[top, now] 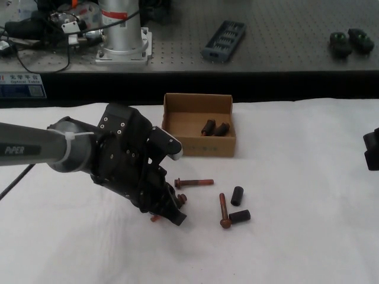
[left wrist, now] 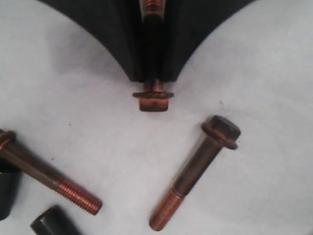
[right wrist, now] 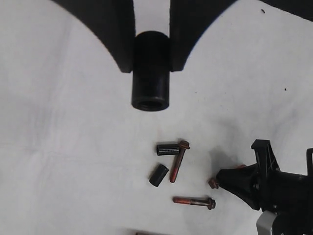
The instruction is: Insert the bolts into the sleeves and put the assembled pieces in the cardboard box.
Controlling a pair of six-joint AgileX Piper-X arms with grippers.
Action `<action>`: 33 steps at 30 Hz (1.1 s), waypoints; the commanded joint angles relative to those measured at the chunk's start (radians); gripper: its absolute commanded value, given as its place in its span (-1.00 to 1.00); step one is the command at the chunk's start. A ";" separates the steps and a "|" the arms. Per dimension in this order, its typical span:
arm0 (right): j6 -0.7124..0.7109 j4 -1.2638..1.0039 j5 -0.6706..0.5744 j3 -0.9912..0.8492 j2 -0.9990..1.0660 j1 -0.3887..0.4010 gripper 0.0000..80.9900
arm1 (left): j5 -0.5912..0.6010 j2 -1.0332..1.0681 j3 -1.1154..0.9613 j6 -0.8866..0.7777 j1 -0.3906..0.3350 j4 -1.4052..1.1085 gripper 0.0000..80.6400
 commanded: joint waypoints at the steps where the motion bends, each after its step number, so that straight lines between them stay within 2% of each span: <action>1: -0.015 -0.011 -0.014 -0.003 0.004 -0.004 -0.93 | 0.017 0.027 0.006 -0.037 -0.010 0.031 -0.98; 3: -0.015 -0.011 -0.014 -0.003 0.004 -0.004 -0.93 | 0.056 0.008 0.006 -0.073 -0.012 0.056 -0.98; 8: -0.015 -0.010 -0.018 -0.003 0.004 -0.004 -0.93 | 0.062 -0.097 0.006 -0.110 -0.028 0.186 -0.98; 12: -0.097 -0.010 -0.111 -0.003 0.004 -0.004 -0.93 | 0.134 -0.202 0.006 -0.112 -0.029 0.284 -0.98; 16: -0.148 -0.025 -0.205 -0.003 0.004 -0.004 -0.93 | 0.141 -0.325 0.008 -0.112 -0.029 0.335 -0.98; 22: -0.148 -0.094 -0.423 -0.003 0.029 -0.004 -0.93 | 0.349 -0.480 0.009 -0.112 -0.002 0.331 -0.98; 25: -0.148 -0.111 -0.467 -0.003 0.053 -0.004 -0.93 | 0.382 -0.549 0.009 -0.112 0.014 0.331 -0.98; 30: -0.148 -0.136 -0.549 -0.003 0.100 0.003 -0.93 | 0.593 -0.627 0.011 -0.112 0.054 0.302 -0.98; 33: -0.167 -0.157 -0.555 -0.003 0.125 0.041 -0.93 | 0.620 -0.658 0.020 -0.112 0.067 0.290 -0.98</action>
